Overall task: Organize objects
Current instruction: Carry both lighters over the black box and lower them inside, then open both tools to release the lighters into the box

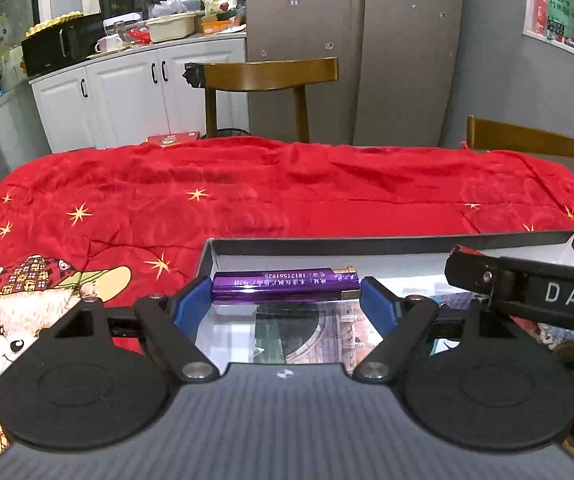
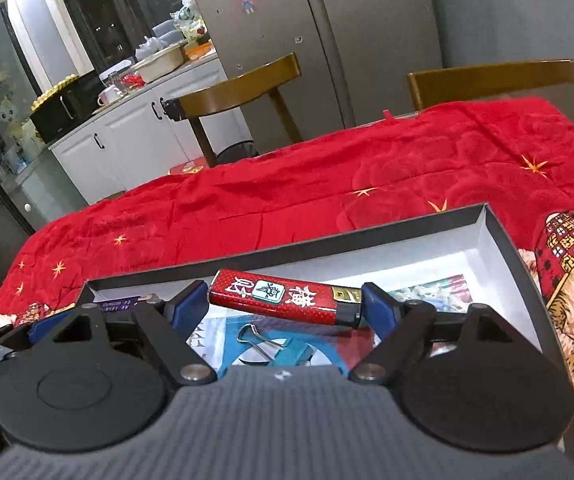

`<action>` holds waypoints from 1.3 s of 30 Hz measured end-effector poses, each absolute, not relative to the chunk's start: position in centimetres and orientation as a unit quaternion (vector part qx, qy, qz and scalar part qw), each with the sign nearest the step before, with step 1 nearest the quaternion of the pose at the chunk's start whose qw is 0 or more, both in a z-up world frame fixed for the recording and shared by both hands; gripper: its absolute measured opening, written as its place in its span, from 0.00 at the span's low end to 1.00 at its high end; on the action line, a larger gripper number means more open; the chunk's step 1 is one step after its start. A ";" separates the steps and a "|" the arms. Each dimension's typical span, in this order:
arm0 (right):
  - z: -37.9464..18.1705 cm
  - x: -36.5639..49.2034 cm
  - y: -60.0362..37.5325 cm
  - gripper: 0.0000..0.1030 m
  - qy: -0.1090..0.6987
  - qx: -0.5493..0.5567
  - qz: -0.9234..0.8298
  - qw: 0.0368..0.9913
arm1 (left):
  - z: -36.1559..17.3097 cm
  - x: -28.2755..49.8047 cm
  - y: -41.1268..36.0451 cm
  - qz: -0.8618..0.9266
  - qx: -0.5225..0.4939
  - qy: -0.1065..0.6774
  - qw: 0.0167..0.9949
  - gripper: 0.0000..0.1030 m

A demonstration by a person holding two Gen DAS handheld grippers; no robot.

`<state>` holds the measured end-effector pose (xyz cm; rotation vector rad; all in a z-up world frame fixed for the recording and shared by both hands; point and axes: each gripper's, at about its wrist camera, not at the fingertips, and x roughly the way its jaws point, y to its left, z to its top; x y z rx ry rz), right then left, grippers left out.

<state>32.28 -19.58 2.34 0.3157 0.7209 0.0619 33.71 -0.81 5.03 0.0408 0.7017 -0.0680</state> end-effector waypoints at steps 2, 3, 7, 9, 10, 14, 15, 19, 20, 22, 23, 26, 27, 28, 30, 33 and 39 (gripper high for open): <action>2.3 32.2 -19.5 0.80 0.352 0.153 0.032 0.923 | 4.9 33.7 -1.0 -0.033 0.024 0.347 0.937 0.81; 2.2 32.0 -19.5 0.80 0.352 0.154 0.032 0.923 | 4.9 33.7 -1.0 -0.034 0.024 0.348 0.936 0.81; 2.0 32.3 -19.5 0.80 0.355 0.153 0.030 0.922 | 4.8 33.8 -1.0 -0.035 0.019 0.354 0.934 0.81; 1.8 32.4 -19.6 0.80 0.358 0.157 0.031 0.920 | 4.8 33.8 -1.0 -0.035 0.020 0.355 0.934 0.81; 1.7 32.5 -19.6 0.80 0.359 0.159 0.029 0.919 | 4.8 33.8 -1.0 -0.035 0.020 0.355 0.934 0.81; 1.7 32.5 -19.6 0.80 0.359 0.156 0.028 0.920 | 4.7 33.9 -1.1 -0.039 0.022 0.357 0.933 0.81; 1.7 32.5 -19.6 0.80 0.359 0.155 0.028 0.920 | 4.7 33.9 -1.2 -0.039 0.024 0.357 0.933 0.82; 1.8 32.4 -19.7 0.80 0.359 0.155 0.026 0.920 | 4.7 33.9 -1.2 -0.039 0.025 0.359 0.932 0.82; 1.8 32.4 -19.7 0.80 0.360 0.156 0.026 0.920 | 4.7 33.9 -1.2 -0.039 0.025 0.359 0.932 0.82; 1.8 32.4 -19.7 0.81 0.359 0.157 0.027 0.919 | 4.8 34.0 -1.2 -0.038 0.024 0.359 0.932 0.82; 1.8 32.4 -19.7 0.81 0.360 0.156 0.028 0.920 | 4.8 34.0 -1.2 -0.037 0.025 0.360 0.932 0.82; 1.9 32.4 -19.9 0.82 0.361 0.156 0.033 0.919 | 4.8 34.0 -1.2 -0.037 0.026 0.362 0.931 0.82; 2.0 32.4 -20.0 0.83 0.361 0.158 0.036 0.918 | 4.9 34.0 -1.2 -0.040 0.024 0.362 0.931 0.82; 2.1 32.4 -20.1 0.83 0.363 0.158 0.038 0.918 | 5.0 34.0 -1.1 -0.044 0.023 0.361 0.931 0.82; 2.6 32.1 -20.2 0.87 0.355 0.157 0.042 0.921 | 5.4 33.8 -0.9 -0.045 0.023 0.357 0.933 0.82; 3.5 31.6 -20.4 0.90 0.340 0.157 0.052 0.926 | 6.6 33.3 -0.5 -0.049 0.022 0.341 0.939 0.83; 6.2 30.2 -21.2 0.91 0.311 0.170 0.057 0.933 | 9.8 31.8 0.2 -0.039 0.026 0.305 0.951 0.83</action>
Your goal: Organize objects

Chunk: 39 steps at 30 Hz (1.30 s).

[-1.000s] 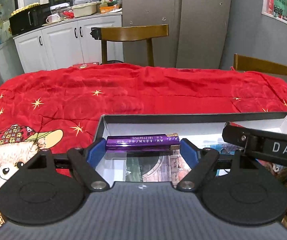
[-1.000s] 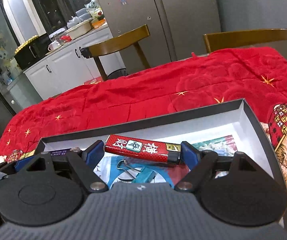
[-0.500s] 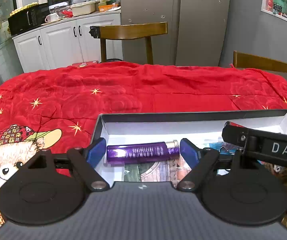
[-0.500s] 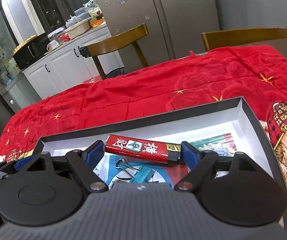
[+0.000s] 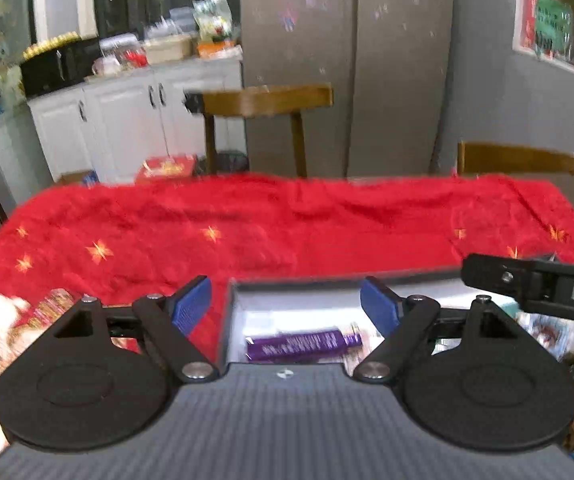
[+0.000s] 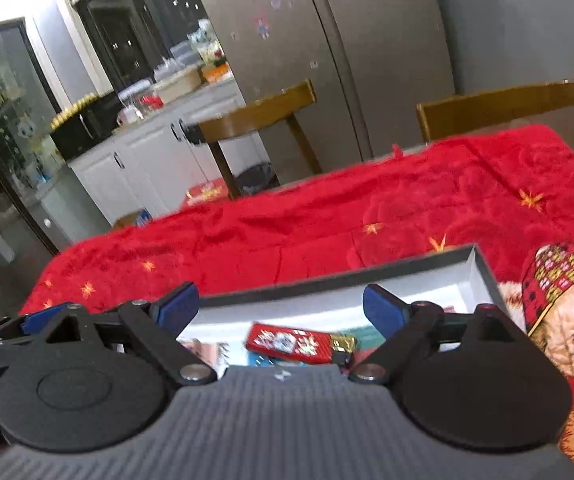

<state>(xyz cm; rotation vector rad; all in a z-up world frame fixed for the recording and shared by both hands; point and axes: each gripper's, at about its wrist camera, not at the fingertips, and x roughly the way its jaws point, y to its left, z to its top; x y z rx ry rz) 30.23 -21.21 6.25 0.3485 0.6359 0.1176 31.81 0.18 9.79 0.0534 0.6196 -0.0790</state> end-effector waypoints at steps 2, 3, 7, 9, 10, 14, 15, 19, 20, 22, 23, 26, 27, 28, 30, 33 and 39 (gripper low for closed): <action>7.9 29.3 -21.2 0.92 0.295 0.173 0.063 0.938 | 11.4 30.7 0.6 -0.029 0.018 0.279 0.960 0.83; 8.8 28.7 -21.2 0.93 0.287 0.174 0.066 0.940 | 12.3 30.1 0.8 -0.024 0.010 0.266 0.964 0.83; 14.3 24.6 -20.7 0.95 0.243 0.149 0.110 0.952 | 16.1 25.8 1.4 0.031 -0.038 0.187 0.981 0.83; 16.8 21.4 -20.4 1.00 0.207 0.126 0.121 0.963 | 17.9 23.5 1.0 0.024 -0.032 0.165 0.986 0.84; 18.2 19.3 -20.3 1.00 0.182 0.116 0.119 0.969 | 18.9 22.1 0.7 0.018 -0.022 0.152 0.988 0.85; 21.5 12.8 -20.3 1.00 0.126 0.071 0.096 0.985 | 21.5 15.1 0.4 0.020 -0.027 0.081 0.996 0.88; 22.0 11.5 -20.4 1.00 0.118 0.061 0.090 0.987 | 21.9 13.6 0.5 0.023 -0.036 0.067 0.997 0.88; 22.3 6.9 -21.5 1.00 0.094 0.043 0.092 0.990 | 22.7 7.4 1.0 0.045 -0.064 0.022 0.997 0.90; 22.1 6.3 -21.5 1.00 0.097 0.039 0.095 0.990 | 22.7 6.2 1.1 0.046 -0.061 0.023 0.997 0.90; 21.2 5.3 -21.5 1.00 0.103 0.032 0.090 0.990 | 22.3 4.1 1.3 0.045 -0.052 0.031 0.997 0.90; 20.6 4.8 -21.5 1.00 0.107 0.031 0.083 0.990 | 21.8 3.0 1.4 0.047 -0.048 0.035 0.997 0.91; 17.7 3.3 -21.3 1.00 0.113 0.030 0.058 0.991 | 19.3 -0.5 2.0 0.040 -0.048 0.038 0.997 0.92; 16.4 2.9 -21.2 1.00 0.115 0.032 0.050 0.992 | 18.0 -1.8 2.2 0.038 -0.056 0.039 0.997 0.92; 14.9 2.4 -21.2 1.00 0.117 0.038 0.041 0.992 | 16.6 -2.8 2.4 0.035 -0.067 0.044 0.996 0.92; 11.9 2.0 -20.8 1.00 0.119 0.048 0.033 0.991 | 13.4 -4.3 2.8 0.021 -0.079 0.066 0.994 0.92; 7.9 1.8 -19.8 1.00 0.142 0.026 0.027 0.989 | 9.4 -4.3 1.9 0.013 -0.047 0.109 0.993 0.93; 3.3 3.1 -19.7 1.00 0.181 0.022 -0.013 0.983 | 3.4 -0.9 0.5 -0.008 0.002 0.233 0.972 0.93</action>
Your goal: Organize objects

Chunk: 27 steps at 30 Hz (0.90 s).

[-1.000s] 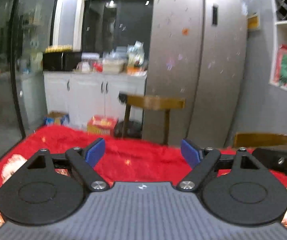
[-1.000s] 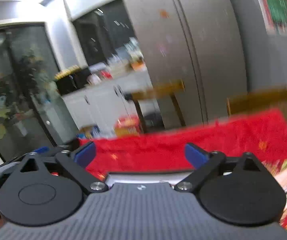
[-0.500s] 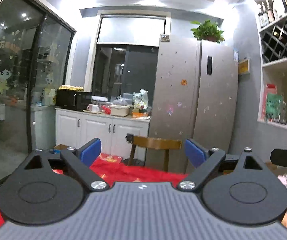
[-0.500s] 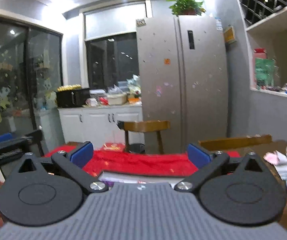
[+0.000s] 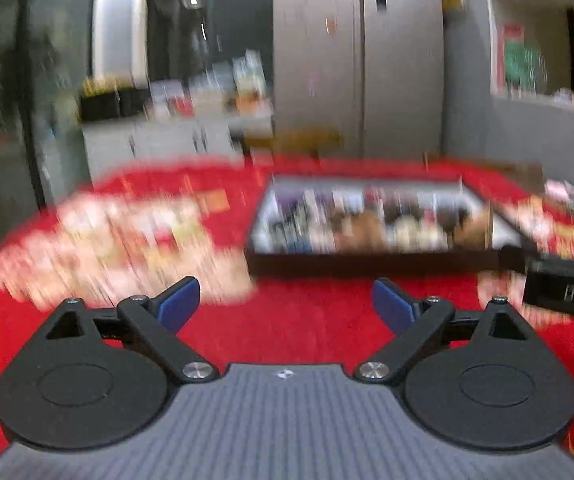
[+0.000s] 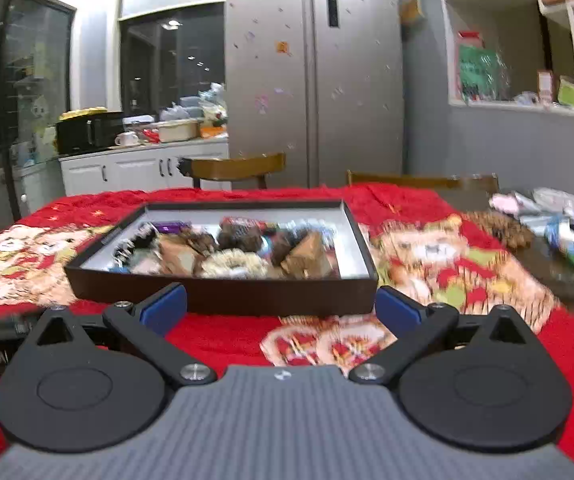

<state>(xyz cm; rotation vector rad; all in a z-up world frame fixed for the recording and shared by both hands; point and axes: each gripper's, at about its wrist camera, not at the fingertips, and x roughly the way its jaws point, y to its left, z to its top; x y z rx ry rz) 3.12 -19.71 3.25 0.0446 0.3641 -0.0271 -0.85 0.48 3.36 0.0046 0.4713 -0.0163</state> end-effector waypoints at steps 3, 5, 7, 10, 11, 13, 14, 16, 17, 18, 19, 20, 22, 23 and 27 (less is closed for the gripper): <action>2.4 2.5 -19.4 1.00 0.164 -0.014 -0.034 0.986 | 1.1 0.5 1.2 -0.014 -0.026 0.289 0.957 0.93; 1.9 2.1 -18.4 1.00 0.158 -0.041 -0.054 0.985 | 0.7 1.2 1.2 -0.014 -0.016 0.310 0.950 0.93; 1.7 2.6 -17.8 1.00 0.183 -0.057 -0.052 0.980 | 1.1 0.7 1.0 -0.010 -0.005 0.286 0.958 0.93; 1.1 3.5 -16.9 1.00 0.221 -0.082 -0.054 0.970 | 1.6 -0.3 0.4 -0.004 0.016 0.247 0.969 0.93; 1.0 3.6 -16.7 1.00 0.227 -0.088 -0.051 0.969 | 1.7 -0.2 0.2 -0.005 0.020 0.242 0.970 0.93; 0.9 3.3 -16.3 1.00 0.224 -0.098 -0.048 0.968 | 2.0 -0.1 0.1 -0.006 0.026 0.237 0.971 0.93; 0.9 3.2 -16.2 1.00 0.221 -0.099 -0.049 0.969 | 2.1 0.0 0.1 -0.005 0.024 0.237 0.971 0.93; 1.0 2.9 -16.4 1.00 0.217 -0.092 -0.048 0.971 | 2.2 0.1 0.2 -0.004 0.020 0.242 0.970 0.93; 1.1 3.0 -16.6 1.00 0.218 -0.088 -0.047 0.971 | 2.2 0.2 0.3 -0.002 0.017 0.246 0.969 0.93; 1.1 3.0 -16.7 1.00 0.218 -0.083 -0.047 0.971 | 2.3 0.3 0.3 -0.001 0.015 0.249 0.968 0.93; 1.1 3.1 -16.9 1.00 0.220 -0.077 -0.047 0.971 | 2.3 0.4 0.4 -0.001 0.014 0.252 0.968 0.93; 1.1 3.1 -17.0 1.00 0.223 -0.072 -0.044 0.971 | 2.3 0.4 0.4 -0.001 0.014 0.254 0.967 0.93; 1.1 3.3 -17.2 1.00 0.231 -0.065 -0.039 0.970 | 2.3 0.5 0.3 -0.001 0.015 0.257 0.966 0.93; 1.1 3.4 -17.2 1.00 0.232 -0.064 -0.041 0.970 | 2.3 0.6 0.3 -0.001 0.016 0.258 0.966 0.93; 1.0 3.6 -17.1 1.00 0.240 -0.063 -0.037 0.968 | 2.1 0.9 0.3 -0.003 0.015 0.268 0.963 0.93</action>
